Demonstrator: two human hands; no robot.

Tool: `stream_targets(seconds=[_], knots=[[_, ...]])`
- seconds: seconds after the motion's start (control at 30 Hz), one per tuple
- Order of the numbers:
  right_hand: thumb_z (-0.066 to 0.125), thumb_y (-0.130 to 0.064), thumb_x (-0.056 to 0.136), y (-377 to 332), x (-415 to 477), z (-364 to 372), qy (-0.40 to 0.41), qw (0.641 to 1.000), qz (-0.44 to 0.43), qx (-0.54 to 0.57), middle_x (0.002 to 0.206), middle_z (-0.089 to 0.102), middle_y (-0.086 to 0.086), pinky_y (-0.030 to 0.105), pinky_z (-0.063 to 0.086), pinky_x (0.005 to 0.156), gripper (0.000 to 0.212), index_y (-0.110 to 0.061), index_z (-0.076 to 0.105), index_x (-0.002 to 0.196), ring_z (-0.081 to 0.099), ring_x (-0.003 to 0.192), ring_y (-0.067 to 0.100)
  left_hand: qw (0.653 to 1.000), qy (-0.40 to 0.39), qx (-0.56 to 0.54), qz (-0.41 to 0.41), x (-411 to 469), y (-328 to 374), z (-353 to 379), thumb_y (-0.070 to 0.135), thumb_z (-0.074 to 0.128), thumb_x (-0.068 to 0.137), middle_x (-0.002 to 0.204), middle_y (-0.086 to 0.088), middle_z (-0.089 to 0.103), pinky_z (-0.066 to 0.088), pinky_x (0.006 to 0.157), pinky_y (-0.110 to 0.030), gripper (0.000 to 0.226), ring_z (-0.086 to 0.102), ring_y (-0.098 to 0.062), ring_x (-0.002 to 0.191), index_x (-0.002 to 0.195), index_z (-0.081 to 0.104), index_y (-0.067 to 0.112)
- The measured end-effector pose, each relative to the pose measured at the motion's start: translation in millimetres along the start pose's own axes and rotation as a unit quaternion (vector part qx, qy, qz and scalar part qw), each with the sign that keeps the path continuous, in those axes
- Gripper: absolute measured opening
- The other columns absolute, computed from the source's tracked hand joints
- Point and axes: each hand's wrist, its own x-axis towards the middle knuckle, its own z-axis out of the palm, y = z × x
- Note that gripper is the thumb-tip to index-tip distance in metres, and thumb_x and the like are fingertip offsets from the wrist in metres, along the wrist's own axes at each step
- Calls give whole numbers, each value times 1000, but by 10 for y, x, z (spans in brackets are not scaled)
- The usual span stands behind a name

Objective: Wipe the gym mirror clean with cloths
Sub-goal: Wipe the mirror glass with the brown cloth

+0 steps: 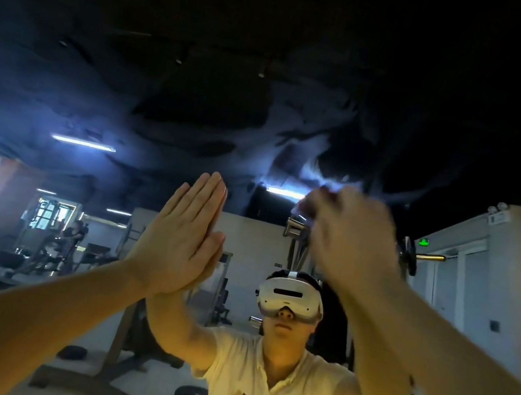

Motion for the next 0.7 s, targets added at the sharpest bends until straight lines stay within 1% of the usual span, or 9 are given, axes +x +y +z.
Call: stream_targets(seconds=[0.07, 0.13, 0.23, 0.33, 0.43, 0.5, 0.57, 0.63, 0.7], knots=[[49, -33, 100, 198, 186, -20, 29, 988, 150, 17, 116, 53, 13, 42, 49, 91, 43, -18, 53, 141, 58, 97, 26, 1000, -4, 3, -8, 3, 27, 2, 51, 8, 108, 174, -10, -2, 11, 130, -50, 71, -5, -21, 161, 164, 2, 8], [49, -33, 99, -52, 88, -18, 35, 976, 207, 59, 121, 53, 15, 42, 53, 90, 44, -14, 53, 139, 59, 98, 25, 1000, -6, -1, -20, 13, 63, 1, 52, 9, 107, 173, -10, -2, 10, 130, -51, 73, -6, -21, 161, 164, 2, 7], [61, -32, 88, -659, -452, 22, 17, 986, 116, 116, 108, 56, 12, 39, 57, 75, 45, -12, 61, 128, 60, 87, 22, 1000, -6, 5, -30, 7, 96, 0, 53, 9, 107, 174, -11, -2, 10, 130, -51, 74, -6, -22, 161, 165, 3, 7], [69, -34, 85, -511, -544, 31, 7, 997, -4, 76, 107, 59, 10, 39, 56, 75, 48, -13, 64, 128, 64, 87, 22, 1000, -9, 12, -26, -3, 75, 0, 55, 9, 108, 174, -11, -1, 10, 130, -51, 75, -5, -22, 161, 165, 4, 7], [58, -36, 98, -32, -99, -40, 6, 997, 72, -13, 121, 56, 11, 40, 51, 91, 43, -16, 55, 135, 63, 101, 24, 999, -12, 20, -25, 3, 54, -4, 56, 10, 108, 173, -10, -1, 9, 130, -49, 75, -5, -22, 161, 165, 3, 8], [50, -34, 103, 116, 119, -89, 2, 986, 166, 14, 129, 52, 14, 41, 49, 96, 44, -14, 50, 142, 60, 107, 26, 999, -10, 23, -28, 5, 69, -1, 55, 11, 107, 173, -11, 0, 10, 130, -50, 75, -3, -23, 161, 165, 4, 7], [46, -34, 103, -48, 38, -84, 18, 977, 204, 65, 128, 52, 13, 38, 54, 92, 44, -14, 50, 142, 62, 102, 23, 999, -7, 24, -30, 12, 84, 6, 56, 9, 107, 173, -11, 0, 10, 130, -50, 76, -3, -23, 161, 164, 4, 7], [47, -35, 98, -384, -327, -74, 7, 978, 173, 115, 115, 56, 10, 35, 58, 77, 42, -14, 57, 132, 63, 87, 18, 999, -11, 21, -32, 9, 83, 8, 57, 7, 107, 173, -11, -2, 10, 130, -50, 76, -4, -23, 161, 164, 2, 7], [60, -35, 91, -611, -732, -61, -1, 986, 73, 150, 101, 58, 8, 32, 56, 65, 42, -14, 64, 127, 60, 76, 15, 999, -11, 20, -33, 2, 83, 4, 58, 7, 107, 173, -11, -1, 12, 130, -51, 77, -3, -23, 161, 164, 3, 7]])
